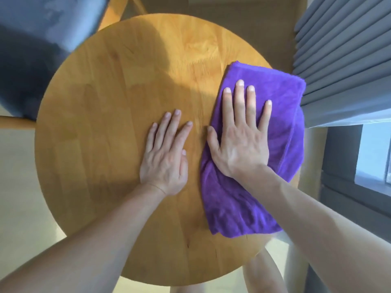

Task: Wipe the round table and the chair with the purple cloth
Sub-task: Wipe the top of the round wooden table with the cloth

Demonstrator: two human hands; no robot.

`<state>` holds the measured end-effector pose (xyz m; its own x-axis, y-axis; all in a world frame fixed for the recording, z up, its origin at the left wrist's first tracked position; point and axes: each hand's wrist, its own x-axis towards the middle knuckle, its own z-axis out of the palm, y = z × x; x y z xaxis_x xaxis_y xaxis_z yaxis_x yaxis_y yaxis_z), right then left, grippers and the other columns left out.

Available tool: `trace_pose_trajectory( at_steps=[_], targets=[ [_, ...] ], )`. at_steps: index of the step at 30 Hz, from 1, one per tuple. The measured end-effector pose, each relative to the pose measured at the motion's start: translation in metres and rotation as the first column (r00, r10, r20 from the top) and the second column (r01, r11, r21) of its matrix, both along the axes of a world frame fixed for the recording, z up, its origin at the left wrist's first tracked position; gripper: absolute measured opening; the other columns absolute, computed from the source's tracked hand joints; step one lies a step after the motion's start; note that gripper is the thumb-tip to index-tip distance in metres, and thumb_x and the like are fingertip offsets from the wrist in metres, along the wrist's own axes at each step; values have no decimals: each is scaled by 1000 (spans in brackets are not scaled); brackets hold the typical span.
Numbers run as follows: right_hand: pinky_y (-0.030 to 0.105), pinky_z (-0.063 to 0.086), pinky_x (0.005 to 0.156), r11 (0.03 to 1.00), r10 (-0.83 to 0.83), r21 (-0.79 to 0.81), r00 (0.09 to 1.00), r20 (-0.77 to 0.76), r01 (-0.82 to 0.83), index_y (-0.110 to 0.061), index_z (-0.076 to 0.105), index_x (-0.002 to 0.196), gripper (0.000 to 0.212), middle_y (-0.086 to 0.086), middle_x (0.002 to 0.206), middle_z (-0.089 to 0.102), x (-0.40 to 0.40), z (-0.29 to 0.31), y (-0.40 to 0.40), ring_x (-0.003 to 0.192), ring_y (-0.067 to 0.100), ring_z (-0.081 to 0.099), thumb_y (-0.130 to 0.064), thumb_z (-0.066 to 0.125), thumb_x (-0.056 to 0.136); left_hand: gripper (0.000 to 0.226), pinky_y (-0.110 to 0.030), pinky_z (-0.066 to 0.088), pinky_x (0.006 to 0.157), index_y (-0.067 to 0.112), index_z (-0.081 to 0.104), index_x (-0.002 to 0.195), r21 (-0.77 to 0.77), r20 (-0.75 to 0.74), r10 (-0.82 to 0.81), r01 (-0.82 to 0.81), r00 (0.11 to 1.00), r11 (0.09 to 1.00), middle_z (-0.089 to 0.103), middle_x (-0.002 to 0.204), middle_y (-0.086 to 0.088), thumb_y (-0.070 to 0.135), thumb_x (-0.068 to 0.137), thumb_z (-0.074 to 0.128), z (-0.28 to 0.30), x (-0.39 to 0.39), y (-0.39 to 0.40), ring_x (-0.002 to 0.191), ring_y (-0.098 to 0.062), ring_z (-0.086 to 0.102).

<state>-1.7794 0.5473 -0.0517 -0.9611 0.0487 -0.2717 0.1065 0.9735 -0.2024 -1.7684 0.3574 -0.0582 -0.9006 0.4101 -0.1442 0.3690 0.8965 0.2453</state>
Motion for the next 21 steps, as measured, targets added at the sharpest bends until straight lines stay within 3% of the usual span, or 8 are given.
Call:
trace_pose_trajectory(
  at_steps=[5,8,10,12,15,18,21],
  targets=[
    [58,3,124,943,330,-25,944,-23,-331,-10,7,162,75,10,170,-3,3,1,-2,157,29,-3,-41,34,99,70,-54,17,126,12,37,157,7,11,8,-8,1000,1000,19,170,-10,18,87,39,0,1,-1,159,-28,14],
    [58,2,124,763,646,11,763,-18,-646,-14,7,162,75,6,170,-2,12,-2,33,157,28,-1,-39,33,97,67,-56,19,125,11,39,155,17,23,9,-9,1000,1000,20,170,-10,17,89,39,0,1,0,159,-27,15],
    [63,2,122,695,719,47,695,-23,-718,-19,14,162,76,3,171,4,3,-3,60,157,30,5,-41,35,93,66,-55,18,126,12,37,156,18,26,15,-16,1000,1000,20,170,-9,16,90,37,0,1,0,159,-26,14],
    [71,4,118,783,618,88,786,-2,-615,-25,20,161,79,6,170,7,-13,-1,73,156,34,8,-48,43,89,67,-53,14,127,14,35,158,9,36,21,-21,999,1000,18,171,-7,17,91,36,0,1,0,159,-25,11],
    [73,3,116,959,269,85,963,19,-270,-32,14,161,82,13,170,-1,-37,1,58,155,38,2,-58,41,89,67,-51,11,128,15,32,159,-21,49,22,-21,999,1000,15,172,-6,18,92,35,1,1,1,160,-23,8],
    [70,3,118,993,82,92,997,-7,-81,-26,9,162,79,14,170,0,-47,1,28,156,36,1,-55,34,93,68,-53,14,128,14,34,159,-17,43,23,-23,999,1000,18,171,-7,18,90,37,2,2,1,159,-25,11],
    [66,2,120,986,159,53,987,-18,-158,-18,11,162,80,12,170,0,-38,3,6,156,32,2,-46,36,91,69,-53,16,127,13,37,157,-12,28,25,-25,999,1000,21,170,-8,18,88,38,1,2,1,159,-26,15]
  ],
)
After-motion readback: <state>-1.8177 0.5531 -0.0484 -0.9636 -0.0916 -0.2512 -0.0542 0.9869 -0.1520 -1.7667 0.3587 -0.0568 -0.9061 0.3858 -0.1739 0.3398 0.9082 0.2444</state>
